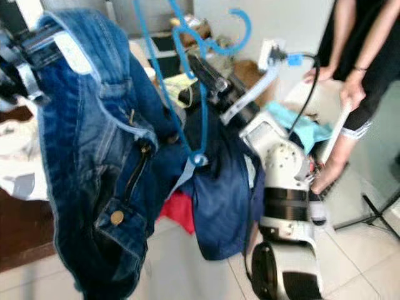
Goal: Hang hanger
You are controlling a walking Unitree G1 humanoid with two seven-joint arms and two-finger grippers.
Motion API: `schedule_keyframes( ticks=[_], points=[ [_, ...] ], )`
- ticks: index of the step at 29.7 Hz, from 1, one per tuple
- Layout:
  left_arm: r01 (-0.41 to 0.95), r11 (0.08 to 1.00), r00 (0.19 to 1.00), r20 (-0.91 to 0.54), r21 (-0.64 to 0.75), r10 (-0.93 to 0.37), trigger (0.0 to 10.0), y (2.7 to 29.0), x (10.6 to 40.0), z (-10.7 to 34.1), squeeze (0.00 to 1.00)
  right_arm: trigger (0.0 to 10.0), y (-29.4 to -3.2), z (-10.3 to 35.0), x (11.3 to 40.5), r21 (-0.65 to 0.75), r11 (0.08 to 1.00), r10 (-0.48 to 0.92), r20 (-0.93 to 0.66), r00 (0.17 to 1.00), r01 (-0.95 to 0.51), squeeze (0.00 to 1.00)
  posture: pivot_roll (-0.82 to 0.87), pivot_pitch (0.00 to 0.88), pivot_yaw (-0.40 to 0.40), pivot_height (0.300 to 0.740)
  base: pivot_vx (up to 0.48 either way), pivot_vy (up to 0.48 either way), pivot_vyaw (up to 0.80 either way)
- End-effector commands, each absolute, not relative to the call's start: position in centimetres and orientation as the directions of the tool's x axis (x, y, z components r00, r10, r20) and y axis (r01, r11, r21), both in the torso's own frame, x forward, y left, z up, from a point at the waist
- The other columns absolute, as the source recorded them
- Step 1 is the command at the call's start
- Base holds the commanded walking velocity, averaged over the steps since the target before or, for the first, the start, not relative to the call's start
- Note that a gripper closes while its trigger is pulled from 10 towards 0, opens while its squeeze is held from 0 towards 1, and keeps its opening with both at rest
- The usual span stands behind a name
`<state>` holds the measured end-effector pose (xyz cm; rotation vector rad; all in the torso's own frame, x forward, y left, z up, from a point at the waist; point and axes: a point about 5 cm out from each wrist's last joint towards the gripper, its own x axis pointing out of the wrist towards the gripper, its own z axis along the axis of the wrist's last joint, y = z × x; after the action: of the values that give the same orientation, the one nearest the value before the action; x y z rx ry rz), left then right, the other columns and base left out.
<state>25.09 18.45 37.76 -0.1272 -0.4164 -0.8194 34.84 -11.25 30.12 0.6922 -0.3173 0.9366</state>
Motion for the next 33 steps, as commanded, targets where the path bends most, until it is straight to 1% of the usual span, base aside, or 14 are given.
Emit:
schedule_keyframes(
  ticks=[1,2,9,12,13,20,21,22,23,24,25,27,30,33],
  points=[
    [0.722,0.69,0.617,0.414,0.038,-0.669,10.0,18.0,25.5,37.3,0.0,10.0,-11.0,29.9,34.9,0.402,0.42,0.63,0.516,0.58,-0.814,0.0,0.01,0.0,0.002,0.74,-0.394,0.0,0.0],
    [0.716,0.698,0.646,0.389,-0.008,-0.657,10.0,17.5,26.4,35.7,0.0,10.0,-11.5,29.1,35.2,0.415,0.469,0.617,0.478,0.625,-0.78,0.0,0.0,0.0,0.005,0.74,-0.394,0.0,-0.8],
    [0.696,0.715,0.686,0.353,-0.062,-0.637,10.0,16.9,27.6,33.5,0.0,10.0,-12.1,28.1,35.7,0.435,0.534,0.587,0.428,0.688,-0.725,0.0,0.0,0.0,0.008,0.74,-0.391,0.0,-0.8],
    [0.682,0.723,0.708,0.345,-0.108,-0.616,10.0,16.7,28.2,32.3,0.0,10.0,-12.5,27.1,36.1,0.445,0.593,0.559,0.372,0.741,-0.671,0.0,0.0,0.0,0.006,0.74,-0.251,0.0,-0.8],
    [0.645,0.751,0.747,0.322,-0.14,-0.581,10.0,16.6,29.0,30.9,0.0,10.0,-12.9,26.1,36.5,0.443,0.657,0.524,0.312,0.792,-0.61,0.0,0.0,0.001,0.005,0.74,0.0,0.0,-0.8],
    [0.6,0.784,0.79,0.272,-0.16,-0.549,10.0,16.5,29.8,29.0,0.0,10.0,-13.4,25.0,36.8,0.424,0.728,0.481,0.244,0.842,-0.539,0.0,-0.01,0.003,0.006,0.74,0.0,0.0,-0.8],
    [0.482,0.866,0.874,0.139,-0.134,-0.466,10.0,17.4,30.7,25.3,0.0,10.0,-14.4,23.4,36.9,0.388,0.809,0.413,0.162,0.896,-0.442,0.0,-0.02,0.013,0.001,0.74,0.0,0.0,-0.8],
    [0.482,0.866,0.874,0.139,-0.134,-0.466,10.0,17.4,30.7,25.3,0.0,10.0,-14.4,23.4,36.9,0.388,0.809,0.413,0.162,0.896,-0.442,0.0,-0.02,0.013,0.001,0.74,0.0,0.0,-0.8],
    [0.349,0.931,0.936,-0.006,-0.105,-0.352,10.0,18.9,30.3,21.1,0.0,10.0,-15.1,21.4,36.2,0.314,0.871,0.37,0.087,0.925,-0.378,0.0,-0.04,0.02,-0.003,0.74,0.0,0.0,-0.8],
    [0.349,0.931,0.936,-0.006,-0.105,-0.352,10.0,18.9,30.3,21.1,0.0,10.0,-15.1,21.4,36.2,0.314,0.871,0.37,0.087,0.925,-0.378,0.0,-0.04,0.02,-0.003,0.74,0.0,0.0,-0.8],
    [0.248,0.964,0.959,-0.115,-0.099,-0.258,10.0,19.9,28.5,17.6,0.0,10.0,-15.3,19.1,34.6,0.237,0.903,0.365,0.018,0.931,-0.359,0.0,-0.05,0.03,-0.014,0.74,0.0,0.0,-0.8],
    [0.248,0.964,0.959,-0.115,-0.099,-0.258,10.0,19.9,28.5,17.6,0.0,10.0,-15.3,19.1,34.6,0.237,0.903,0.365,0.018,0.931,-0.359,0.0,-0.05,0.03,-0.014,0.74,0.0,0.0,-0.8],
    [0.073,0.975,0.96,-0.249,-0.211,-0.126,10.0,19.9,23.8,13.4,0.0,10.0,-14.0,14.3,30.2,0.203,0.895,0.425,-0.117,0.898,-0.397,0.0,-0.05,0.047,-0.034,0.74,0.0,0.0,-0.8],
    [0.02,0.96,0.961,-0.26,-0.281,-0.096,10.0,19.7,22.5,12.9,0.0,10.0,-13.8,13.9,29.2,0.206,0.888,0.441,-0.13,0.888,-0.411,0.0,-0.04,0.052,-0.044,0.74,0.0,0.0,-0.8]
  ],
)
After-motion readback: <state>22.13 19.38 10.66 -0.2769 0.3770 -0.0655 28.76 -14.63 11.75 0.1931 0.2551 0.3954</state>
